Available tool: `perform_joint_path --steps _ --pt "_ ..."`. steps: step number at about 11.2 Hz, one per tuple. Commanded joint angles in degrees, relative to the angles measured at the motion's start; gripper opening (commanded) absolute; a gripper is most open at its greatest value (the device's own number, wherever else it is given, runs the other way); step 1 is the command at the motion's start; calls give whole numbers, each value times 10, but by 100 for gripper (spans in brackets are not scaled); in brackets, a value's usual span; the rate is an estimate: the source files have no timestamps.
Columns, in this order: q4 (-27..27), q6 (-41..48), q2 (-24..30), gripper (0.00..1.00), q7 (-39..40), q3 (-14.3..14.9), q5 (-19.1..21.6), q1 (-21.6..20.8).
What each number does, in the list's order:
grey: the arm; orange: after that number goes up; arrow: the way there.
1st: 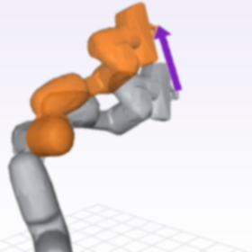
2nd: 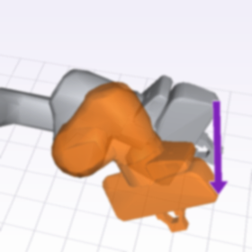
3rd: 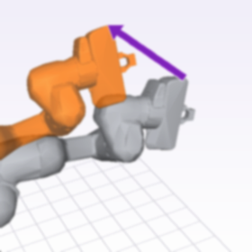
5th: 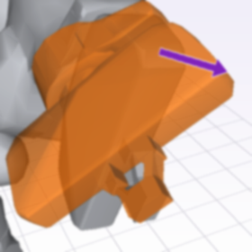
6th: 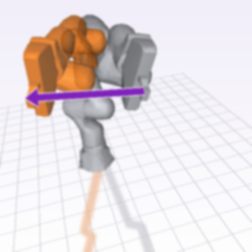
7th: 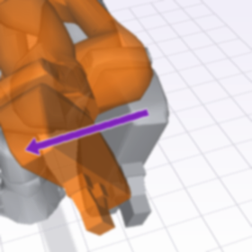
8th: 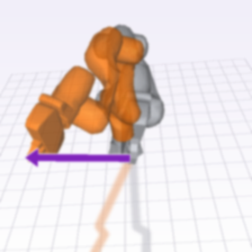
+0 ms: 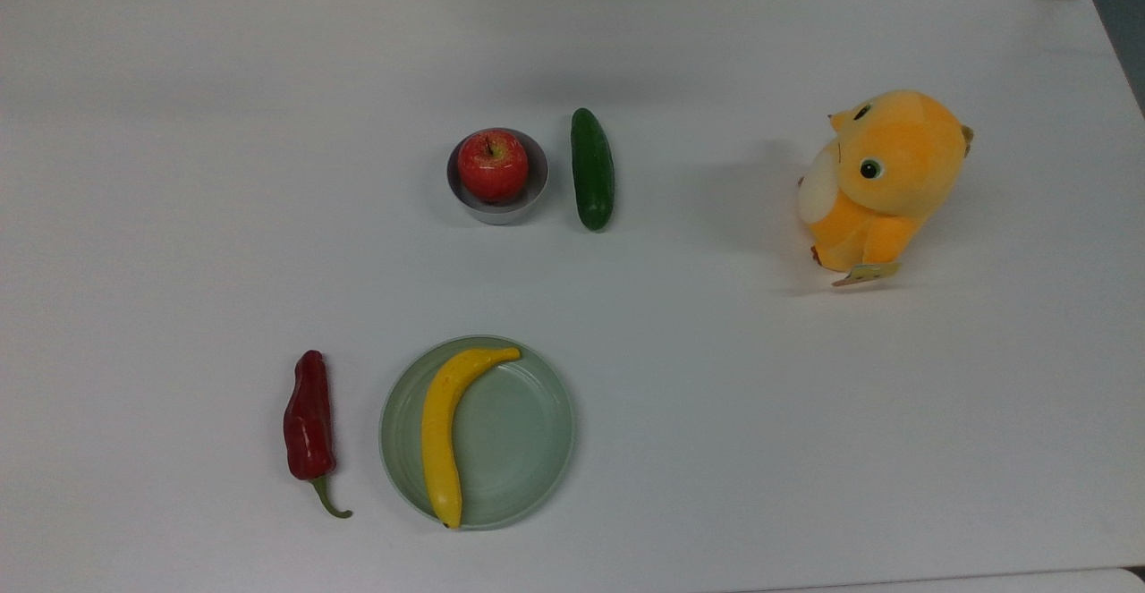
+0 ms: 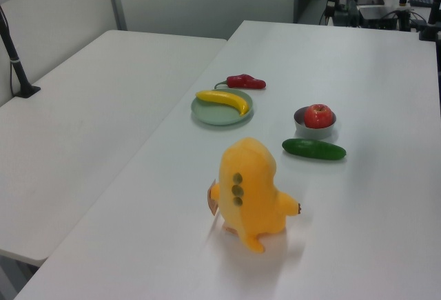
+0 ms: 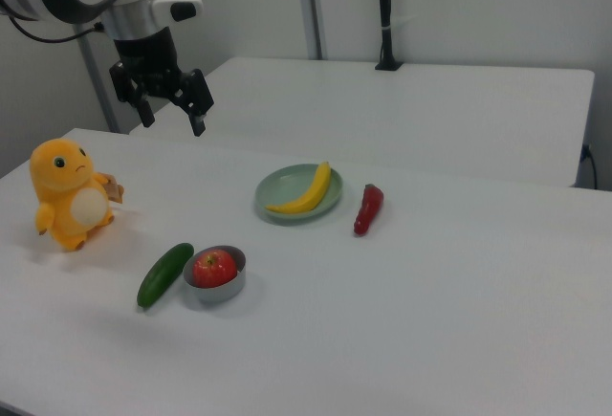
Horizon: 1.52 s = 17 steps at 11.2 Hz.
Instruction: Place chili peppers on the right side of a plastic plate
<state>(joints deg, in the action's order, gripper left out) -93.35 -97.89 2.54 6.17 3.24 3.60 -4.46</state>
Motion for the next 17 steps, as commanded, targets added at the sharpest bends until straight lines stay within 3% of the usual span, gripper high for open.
perform_joint_path --steps 1,12,17 --pt "-18 -7 11 100 8 10 2 -10" --pt "-22 -8 3 100 15 10 2 -6" --pt "7 -60 -59 100 8 11 0 -1"
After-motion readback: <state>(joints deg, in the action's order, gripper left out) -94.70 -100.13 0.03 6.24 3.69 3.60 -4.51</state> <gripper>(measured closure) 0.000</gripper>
